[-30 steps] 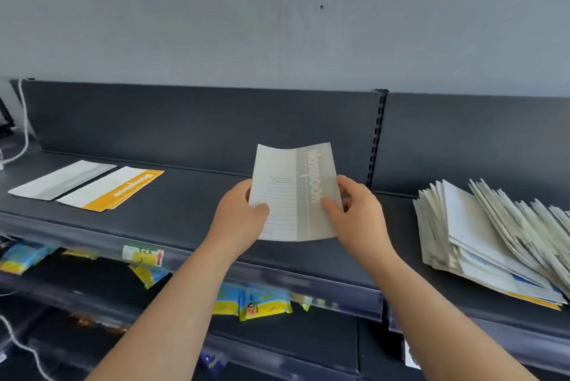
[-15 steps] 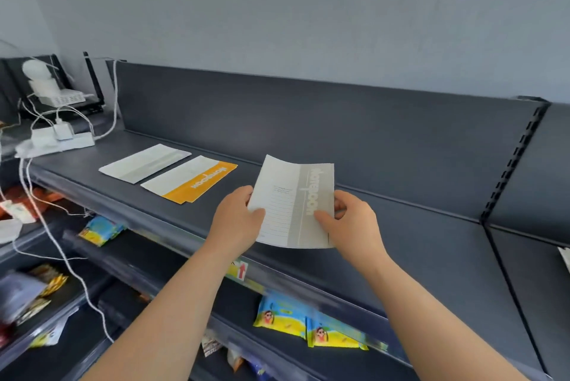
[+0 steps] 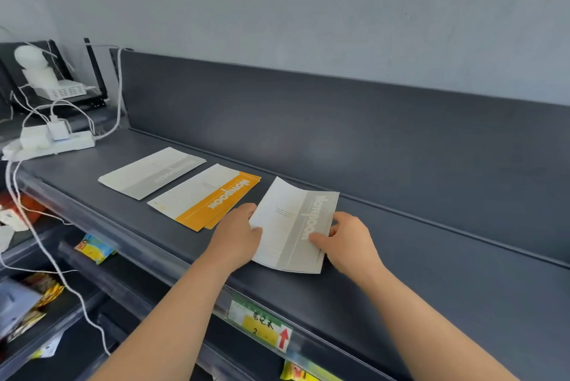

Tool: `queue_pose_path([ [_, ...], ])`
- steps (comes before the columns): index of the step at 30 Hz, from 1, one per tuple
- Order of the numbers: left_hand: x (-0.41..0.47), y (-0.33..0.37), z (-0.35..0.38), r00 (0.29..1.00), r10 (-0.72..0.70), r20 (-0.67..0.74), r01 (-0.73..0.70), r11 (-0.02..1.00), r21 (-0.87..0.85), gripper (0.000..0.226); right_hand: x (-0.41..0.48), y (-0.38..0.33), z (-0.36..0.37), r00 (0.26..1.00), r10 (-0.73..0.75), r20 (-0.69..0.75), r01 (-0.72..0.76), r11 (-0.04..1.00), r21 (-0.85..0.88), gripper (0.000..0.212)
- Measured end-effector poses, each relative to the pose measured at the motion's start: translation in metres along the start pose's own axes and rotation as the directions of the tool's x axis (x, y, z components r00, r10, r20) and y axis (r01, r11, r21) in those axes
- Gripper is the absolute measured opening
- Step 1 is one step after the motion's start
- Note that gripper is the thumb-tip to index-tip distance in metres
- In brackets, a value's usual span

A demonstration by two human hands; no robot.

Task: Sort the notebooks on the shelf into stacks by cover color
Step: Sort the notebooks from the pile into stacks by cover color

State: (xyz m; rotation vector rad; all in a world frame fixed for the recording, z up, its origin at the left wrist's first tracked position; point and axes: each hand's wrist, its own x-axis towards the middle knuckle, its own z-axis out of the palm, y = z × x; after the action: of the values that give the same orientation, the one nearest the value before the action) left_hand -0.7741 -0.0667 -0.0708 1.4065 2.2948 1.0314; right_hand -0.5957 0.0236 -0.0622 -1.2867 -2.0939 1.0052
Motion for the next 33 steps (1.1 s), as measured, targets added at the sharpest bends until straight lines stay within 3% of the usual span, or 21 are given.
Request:
queue_pose_path([
  [6, 0.028, -0.027, -0.008, 0.998, 0.050, 0.046, -0.056, 0.990, 0.132, 0.017, 0.015, -0.009, 0.030, 0.987, 0.155, -0.041, -0.158, 0.984, -0.085, 0.026],
  [12, 0.039, -0.040, -0.017, 0.987, 0.126, 0.096, -0.147, 0.956, 0.255, 0.039, 0.013, -0.023, 0.052, 0.977, 0.167, -0.136, -0.188, 0.968, -0.167, 0.025],
  [18, 0.046, -0.050, -0.023, 0.978, 0.165, 0.125, -0.201, 0.902, 0.381, 0.031, 0.010, -0.026, 0.060, 0.965, 0.180, -0.189, -0.219, 0.953, -0.210, 0.024],
  [22, 0.047, -0.051, -0.026, 0.974, 0.180, 0.140, -0.221, 0.898, 0.380, 0.032, 0.008, -0.028, 0.062, 0.965, 0.174, -0.196, -0.220, 0.945, -0.244, 0.036],
  [29, 0.041, -0.040, -0.034, 0.966, 0.241, 0.093, -0.258, 0.919, 0.297, 0.040, -0.005, -0.032, 0.047, 0.958, 0.125, -0.257, -0.181, 0.961, -0.207, 0.009],
  [33, 0.028, -0.010, -0.036, 0.933, 0.355, 0.064, -0.361, 0.919, 0.161, 0.043, -0.027, -0.033, 0.027, 0.936, 0.032, -0.351, -0.163, 0.923, -0.349, 0.044],
])
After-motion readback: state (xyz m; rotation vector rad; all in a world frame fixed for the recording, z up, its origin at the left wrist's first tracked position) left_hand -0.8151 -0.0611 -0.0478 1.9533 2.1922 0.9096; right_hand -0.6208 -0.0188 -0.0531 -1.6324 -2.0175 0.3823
